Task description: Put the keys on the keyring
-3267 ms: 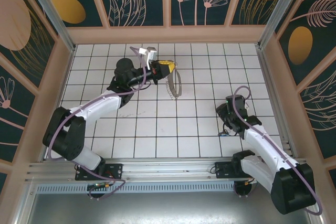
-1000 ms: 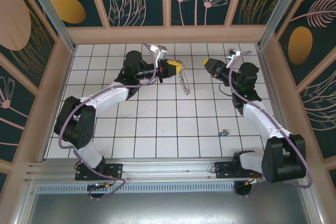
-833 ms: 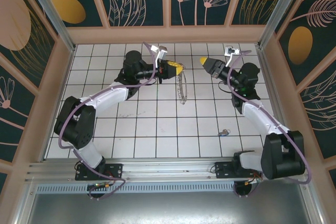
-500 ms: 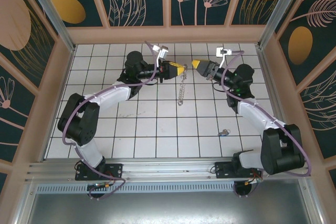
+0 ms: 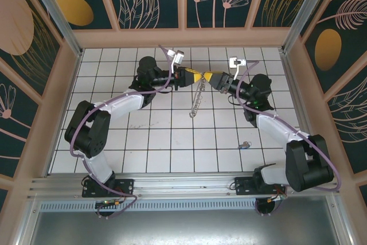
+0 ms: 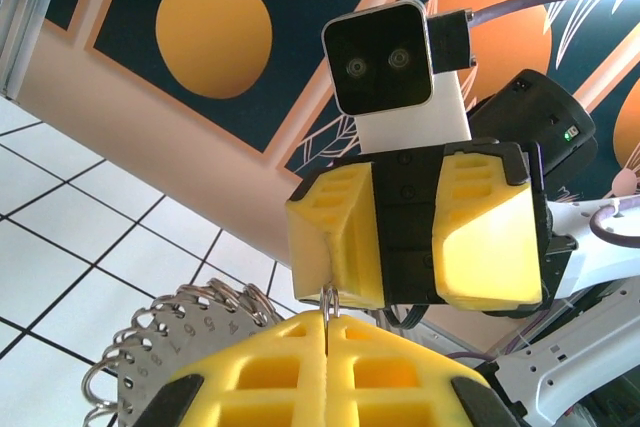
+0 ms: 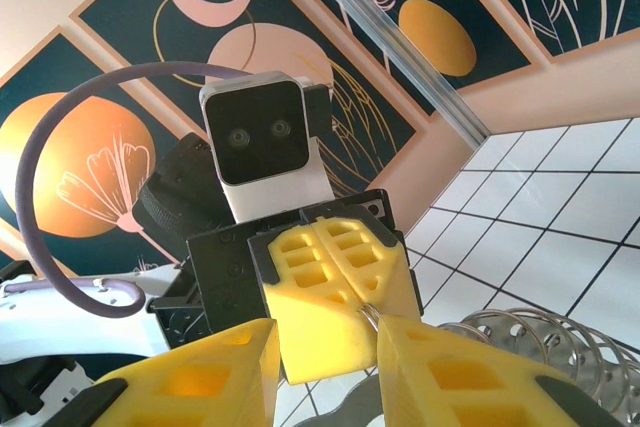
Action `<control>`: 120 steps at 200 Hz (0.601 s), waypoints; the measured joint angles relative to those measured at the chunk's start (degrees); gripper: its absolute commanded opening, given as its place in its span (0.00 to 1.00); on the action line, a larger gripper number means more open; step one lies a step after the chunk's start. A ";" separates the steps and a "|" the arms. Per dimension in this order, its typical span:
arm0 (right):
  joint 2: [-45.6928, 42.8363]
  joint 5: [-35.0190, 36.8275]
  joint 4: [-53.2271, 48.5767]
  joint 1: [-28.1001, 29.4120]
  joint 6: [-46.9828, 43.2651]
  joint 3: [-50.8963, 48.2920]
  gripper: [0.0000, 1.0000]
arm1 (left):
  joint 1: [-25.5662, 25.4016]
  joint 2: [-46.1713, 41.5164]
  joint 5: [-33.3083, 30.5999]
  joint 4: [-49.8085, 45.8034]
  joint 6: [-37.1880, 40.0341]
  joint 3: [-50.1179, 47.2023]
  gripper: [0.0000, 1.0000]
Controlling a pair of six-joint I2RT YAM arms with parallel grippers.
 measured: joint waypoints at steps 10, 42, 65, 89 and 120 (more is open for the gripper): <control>0.00 0.09 -0.09 0.09 0.00 0.00 0.32 | 0.00 0.00 -0.02 0.00 0.00 0.00 0.00; 0.00 0.07 -0.09 0.61 0.00 0.00 0.31 | 0.00 0.00 0.00 0.28 -0.02 0.02 0.00; 0.13 0.07 -0.09 0.96 -0.11 0.00 0.26 | 0.00 0.00 -0.02 0.33 -0.04 0.07 0.00; 0.48 0.07 -0.11 1.03 -0.42 0.00 0.21 | 0.00 0.00 -0.02 0.35 -0.22 0.42 0.00; 0.59 0.09 -0.13 1.03 -0.70 0.00 0.28 | 0.00 0.00 -0.04 0.37 -0.42 0.76 0.00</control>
